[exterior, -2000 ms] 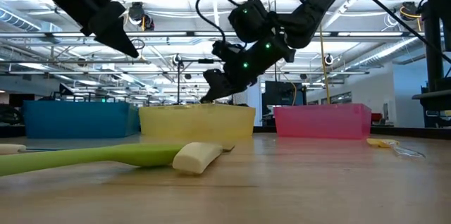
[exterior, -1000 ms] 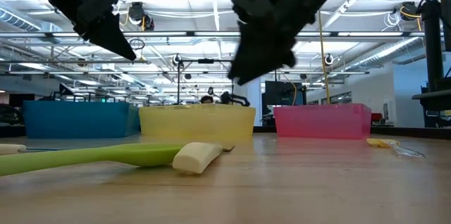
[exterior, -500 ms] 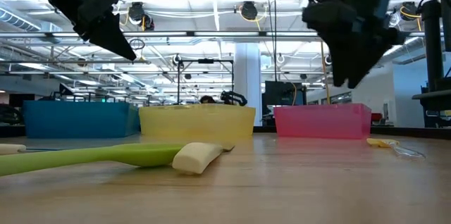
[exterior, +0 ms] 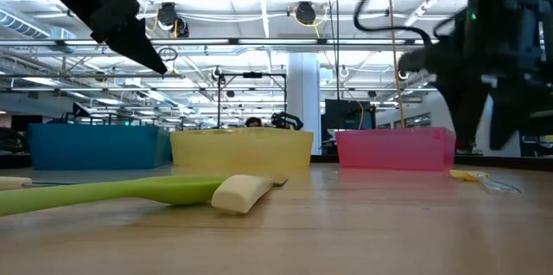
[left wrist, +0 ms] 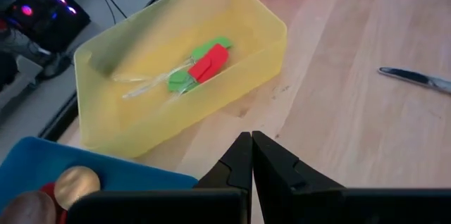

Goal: Pick & Place Kitchen Items
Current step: Put the yellow spatula into the yellow bin

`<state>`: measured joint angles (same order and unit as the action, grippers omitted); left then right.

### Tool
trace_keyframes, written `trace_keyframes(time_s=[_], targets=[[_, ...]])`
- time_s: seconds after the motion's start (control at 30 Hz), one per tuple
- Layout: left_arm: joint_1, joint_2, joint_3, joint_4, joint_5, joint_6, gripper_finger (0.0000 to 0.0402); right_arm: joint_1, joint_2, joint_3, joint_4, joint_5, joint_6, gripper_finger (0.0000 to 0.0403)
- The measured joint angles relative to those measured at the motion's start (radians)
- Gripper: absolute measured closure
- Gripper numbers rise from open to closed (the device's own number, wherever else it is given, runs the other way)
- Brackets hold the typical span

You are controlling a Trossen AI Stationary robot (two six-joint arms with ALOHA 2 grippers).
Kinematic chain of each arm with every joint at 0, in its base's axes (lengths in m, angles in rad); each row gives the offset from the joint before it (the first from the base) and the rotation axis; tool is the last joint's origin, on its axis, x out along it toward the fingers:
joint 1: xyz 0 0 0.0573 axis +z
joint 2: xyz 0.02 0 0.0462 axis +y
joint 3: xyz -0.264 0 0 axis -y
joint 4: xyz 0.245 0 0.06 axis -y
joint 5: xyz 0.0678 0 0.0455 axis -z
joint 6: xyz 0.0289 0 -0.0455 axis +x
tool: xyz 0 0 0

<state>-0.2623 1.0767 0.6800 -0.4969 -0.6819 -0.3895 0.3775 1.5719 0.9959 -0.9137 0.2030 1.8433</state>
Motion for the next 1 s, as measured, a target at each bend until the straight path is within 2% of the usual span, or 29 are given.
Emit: trace_keyframes(time_s=[0.13,0.33,0.47,0.7,0.83,1.0], targets=[[0.016,0.0,0.0,0.005,0.0,0.046,0.0385,-0.005,0.0,-0.078,0.071,0.003,0.077,0.0236],[0.06,0.0,0.0,0.036,-0.001,0.103,0.0385,-0.024,-0.002,-0.171,0.269,0.013,0.077,0.0236],[0.088,0.0,0.0,0.037,0.0,0.107,0.0385,-0.029,-0.003,-0.185,0.275,0.034,0.075,0.0236],[0.106,0.0,0.0,0.037,0.001,0.099,0.0385,-0.029,-0.001,-0.189,0.288,0.136,0.023,0.0243],[0.106,0.0,0.0,0.037,0.002,0.094,0.0385,-0.029,0.002,-0.192,0.309,0.192,-0.028,0.0279],[0.106,0.0,0.0,0.037,0.009,0.084,0.0385,-0.036,0.003,-0.204,0.371,0.243,-0.129,0.0352]])
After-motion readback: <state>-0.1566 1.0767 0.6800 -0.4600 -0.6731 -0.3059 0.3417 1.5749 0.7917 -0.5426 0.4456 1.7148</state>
